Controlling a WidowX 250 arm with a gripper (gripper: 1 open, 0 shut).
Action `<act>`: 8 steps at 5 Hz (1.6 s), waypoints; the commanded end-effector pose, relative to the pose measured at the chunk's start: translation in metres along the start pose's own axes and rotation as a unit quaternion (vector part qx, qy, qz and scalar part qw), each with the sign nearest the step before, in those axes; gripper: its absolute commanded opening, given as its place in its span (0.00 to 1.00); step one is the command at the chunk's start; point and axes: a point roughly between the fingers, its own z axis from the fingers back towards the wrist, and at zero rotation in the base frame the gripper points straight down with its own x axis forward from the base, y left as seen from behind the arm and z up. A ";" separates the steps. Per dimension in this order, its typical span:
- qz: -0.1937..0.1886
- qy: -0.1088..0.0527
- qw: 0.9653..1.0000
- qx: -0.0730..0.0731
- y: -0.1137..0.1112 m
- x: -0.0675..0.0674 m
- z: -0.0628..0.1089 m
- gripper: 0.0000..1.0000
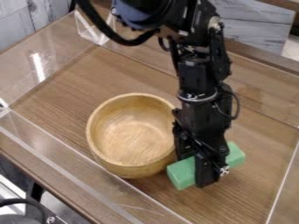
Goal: Remove the green block from inside the brown bowl and put it on the table
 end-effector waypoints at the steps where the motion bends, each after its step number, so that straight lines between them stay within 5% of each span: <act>1: 0.004 -0.013 1.000 -0.001 0.003 0.003 0.007 0.00; 8: 0.029 -0.011 0.999 -0.042 -0.004 -0.004 0.015 0.00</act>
